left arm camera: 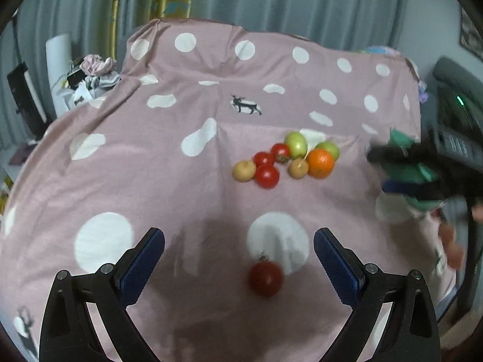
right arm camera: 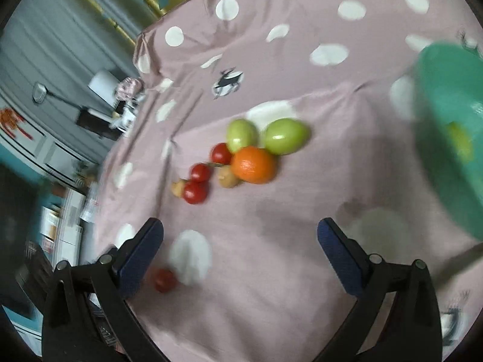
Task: Organize fruits
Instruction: 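Move the right gripper to the orange tangerine and close on it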
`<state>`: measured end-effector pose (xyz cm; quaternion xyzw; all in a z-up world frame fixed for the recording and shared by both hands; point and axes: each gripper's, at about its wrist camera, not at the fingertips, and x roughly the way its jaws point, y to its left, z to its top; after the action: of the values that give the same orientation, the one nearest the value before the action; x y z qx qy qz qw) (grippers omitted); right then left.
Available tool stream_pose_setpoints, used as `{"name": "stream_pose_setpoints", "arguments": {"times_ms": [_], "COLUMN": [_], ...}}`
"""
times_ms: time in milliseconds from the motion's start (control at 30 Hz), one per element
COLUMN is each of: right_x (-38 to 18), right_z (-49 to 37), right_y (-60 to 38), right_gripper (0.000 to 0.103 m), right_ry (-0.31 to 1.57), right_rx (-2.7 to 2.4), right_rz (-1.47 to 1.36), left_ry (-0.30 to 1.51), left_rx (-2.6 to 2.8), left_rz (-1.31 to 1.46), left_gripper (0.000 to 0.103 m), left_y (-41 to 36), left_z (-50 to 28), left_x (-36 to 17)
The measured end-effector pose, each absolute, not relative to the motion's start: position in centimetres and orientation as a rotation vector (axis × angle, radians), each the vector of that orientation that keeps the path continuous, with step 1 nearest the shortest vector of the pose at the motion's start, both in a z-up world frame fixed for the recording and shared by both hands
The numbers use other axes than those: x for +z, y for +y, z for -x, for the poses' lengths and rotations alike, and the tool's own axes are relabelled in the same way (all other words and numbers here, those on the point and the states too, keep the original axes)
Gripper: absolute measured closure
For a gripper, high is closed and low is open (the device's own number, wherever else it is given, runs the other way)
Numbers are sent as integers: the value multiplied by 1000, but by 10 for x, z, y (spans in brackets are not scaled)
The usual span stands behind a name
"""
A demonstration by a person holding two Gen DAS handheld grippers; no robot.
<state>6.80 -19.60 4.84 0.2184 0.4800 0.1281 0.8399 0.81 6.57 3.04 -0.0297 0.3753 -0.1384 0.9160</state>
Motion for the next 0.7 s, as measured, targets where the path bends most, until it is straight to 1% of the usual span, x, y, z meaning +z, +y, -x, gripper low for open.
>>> {"name": "stream_pose_setpoints", "arguments": {"times_ms": [100,167,200,233,267,333,467,500,567,600,700], "right_x": [38,35,33,32,30,27,24,22,20,19,13], "right_z": [-83,-92,-95,-99,-104,-111,-121,-122,-126,-128,-132], "right_y": [-187,-182,-181,-181,-180,-180,-180,-182,-179,-179,-184], "right_gripper": [1,6,13,22,26,31,34,36,48,57,58], "right_ry": [1024,1027,1029,1032,1034,1042,1051,1052,1061,1063,1054], "right_rx": [266,227,201,179,167,170,139,148,169,158,163], "right_rz": [-494,-448,-429,-420,-422,-423,-422,-429,-429,-421,-461], "left_ry": [786,782,804,820,827,835,843,842,847,850,854], "left_rx": [-301,-294,-298,-303,-302,-304,-352,-360,-356,-352,-321], "left_rz": [33,40,33,30,37,69,103,111,103,98,89], "left_gripper": [4,4,4,4,4,4,4,4,4,4,4], "left_y": [70,76,77,79,81,84,85,86,85,85,84], "left_z": [0,3,1,-2,-3,-5,-4,-3,-3,-3,-4], "left_x": [29,29,27,25,24,25,29,30,29,28,25]}}
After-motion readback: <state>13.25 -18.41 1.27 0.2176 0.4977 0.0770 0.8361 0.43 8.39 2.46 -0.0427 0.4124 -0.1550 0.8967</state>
